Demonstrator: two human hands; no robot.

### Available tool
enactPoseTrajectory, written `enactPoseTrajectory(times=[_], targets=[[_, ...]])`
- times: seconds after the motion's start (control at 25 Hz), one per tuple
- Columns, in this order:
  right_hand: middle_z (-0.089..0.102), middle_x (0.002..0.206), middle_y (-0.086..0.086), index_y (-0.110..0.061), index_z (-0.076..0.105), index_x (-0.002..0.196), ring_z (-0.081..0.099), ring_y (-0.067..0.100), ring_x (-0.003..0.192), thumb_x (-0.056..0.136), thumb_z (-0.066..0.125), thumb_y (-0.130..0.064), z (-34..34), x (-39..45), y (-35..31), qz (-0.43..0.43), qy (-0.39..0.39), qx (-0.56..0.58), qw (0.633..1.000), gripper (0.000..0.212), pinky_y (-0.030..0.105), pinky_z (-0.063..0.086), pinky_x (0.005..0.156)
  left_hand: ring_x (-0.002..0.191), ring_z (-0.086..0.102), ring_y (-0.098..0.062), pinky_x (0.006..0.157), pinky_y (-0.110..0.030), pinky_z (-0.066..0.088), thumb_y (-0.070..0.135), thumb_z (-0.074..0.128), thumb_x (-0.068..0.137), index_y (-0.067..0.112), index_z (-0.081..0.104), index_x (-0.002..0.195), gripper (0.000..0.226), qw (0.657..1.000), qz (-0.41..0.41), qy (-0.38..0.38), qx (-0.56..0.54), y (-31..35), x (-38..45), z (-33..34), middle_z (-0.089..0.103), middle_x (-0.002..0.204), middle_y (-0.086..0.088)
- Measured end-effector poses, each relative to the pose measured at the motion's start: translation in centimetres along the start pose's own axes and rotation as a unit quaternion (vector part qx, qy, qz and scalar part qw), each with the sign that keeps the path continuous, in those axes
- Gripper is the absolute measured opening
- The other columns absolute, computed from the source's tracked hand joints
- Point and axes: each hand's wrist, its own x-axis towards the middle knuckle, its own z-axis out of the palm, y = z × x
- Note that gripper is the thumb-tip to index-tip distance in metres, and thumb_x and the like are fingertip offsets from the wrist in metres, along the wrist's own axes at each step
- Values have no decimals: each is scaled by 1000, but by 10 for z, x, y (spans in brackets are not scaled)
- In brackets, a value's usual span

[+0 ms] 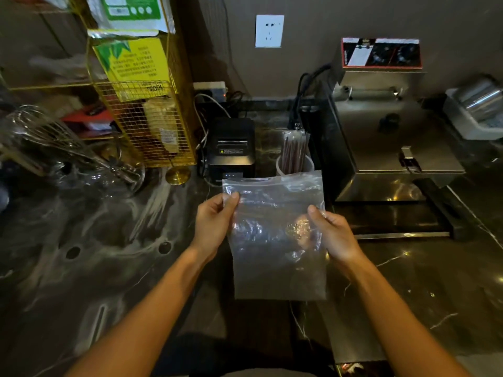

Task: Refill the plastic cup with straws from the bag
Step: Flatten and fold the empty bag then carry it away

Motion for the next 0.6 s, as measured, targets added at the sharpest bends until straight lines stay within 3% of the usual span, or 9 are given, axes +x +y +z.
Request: enactPoseTrajectory(times=[0.08,0.2,0.32,0.4,0.48,0.6], targets=[[78,79,13,-11,78,91,75,24,69,100,59,-45,4,2,3,7,3,-12,1000,40,37,61,68,62,65,-10,64,-22,54,21,54,106,4,60,74,37,1000,-11,2,-7,-2,-1,0,66,64,3],[75,79,9,-11,76,94,73,20,64,89,67,-50,1,8,4,17,5,24,1000,41,36,61,63,59,60,1,61,-14,48,26,50,108,-1,69,87,40,999,-28,-9,-12,-5,1,2,69,66,9],[76,80,12,-10,74,105,72,23,61,95,58,-57,-1,13,3,20,-4,26,999,50,34,62,56,71,72,-10,66,-25,57,35,47,108,-3,71,106,45,998,-60,-34,-9,-10,4,4,78,81,-3],[78,86,15,-14,73,110,73,26,63,99,55,-55,-2,18,5,13,4,30,999,46,36,63,57,65,74,-17,62,-33,59,36,48,107,1,69,109,41,997,-74,-36,-5,-12,5,4,78,80,-8],[77,84,12,-14,72,108,71,27,63,102,56,-47,-2,21,9,-4,15,43,999,38,34,62,55,61,73,-17,58,-33,58,37,48,106,3,68,110,39,997,-68,-39,2,-12,4,5,78,77,-8],[75,74,3,-12,74,100,70,23,66,104,56,-39,2,23,14,8,45,95,994,32,31,60,54,81,78,-24,69,-39,63,43,46,105,7,69,116,44,995,-86,-50,-10,-13,1,2,80,92,-13]])
